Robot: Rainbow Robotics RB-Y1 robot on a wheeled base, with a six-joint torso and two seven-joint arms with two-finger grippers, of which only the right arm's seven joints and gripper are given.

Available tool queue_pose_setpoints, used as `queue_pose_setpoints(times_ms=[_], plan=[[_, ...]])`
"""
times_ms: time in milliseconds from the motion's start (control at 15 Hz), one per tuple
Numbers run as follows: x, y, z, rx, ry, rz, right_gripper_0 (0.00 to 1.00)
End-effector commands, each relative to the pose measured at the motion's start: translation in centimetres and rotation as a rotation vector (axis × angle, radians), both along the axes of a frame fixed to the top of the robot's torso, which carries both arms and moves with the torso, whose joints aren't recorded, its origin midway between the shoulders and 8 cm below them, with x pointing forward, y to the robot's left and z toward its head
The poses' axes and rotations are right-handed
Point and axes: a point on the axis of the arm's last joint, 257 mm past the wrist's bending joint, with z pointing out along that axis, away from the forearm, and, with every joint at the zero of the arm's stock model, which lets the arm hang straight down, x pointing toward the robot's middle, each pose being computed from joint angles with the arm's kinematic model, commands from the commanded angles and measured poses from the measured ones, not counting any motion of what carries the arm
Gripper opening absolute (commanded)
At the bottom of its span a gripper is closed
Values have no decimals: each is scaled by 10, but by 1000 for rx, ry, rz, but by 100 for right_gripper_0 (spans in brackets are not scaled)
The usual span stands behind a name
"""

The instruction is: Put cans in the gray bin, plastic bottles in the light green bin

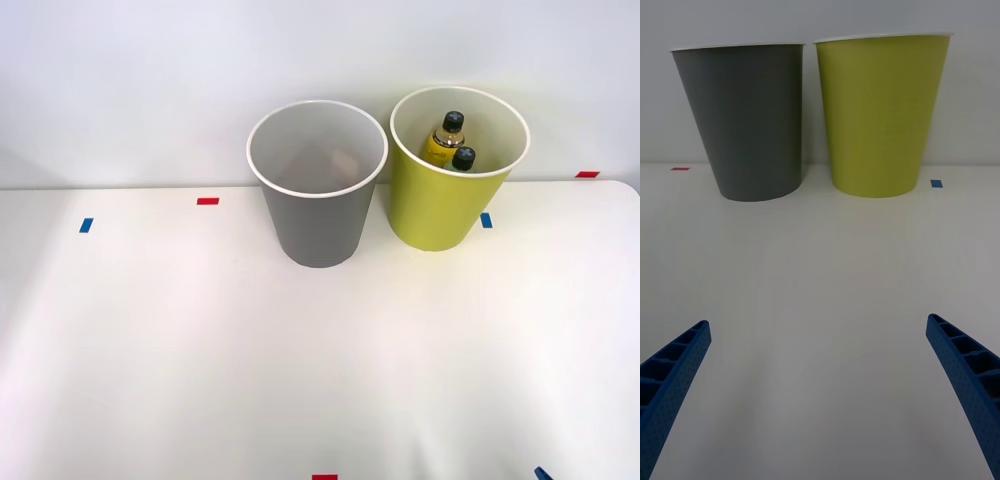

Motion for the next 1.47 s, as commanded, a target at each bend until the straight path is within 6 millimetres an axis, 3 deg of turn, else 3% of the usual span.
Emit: queue_pose_setpoints(times_ms=[67,1467], plan=[[0,0,0,0,0,0,100],[0,0,0,0,0,0,100]])
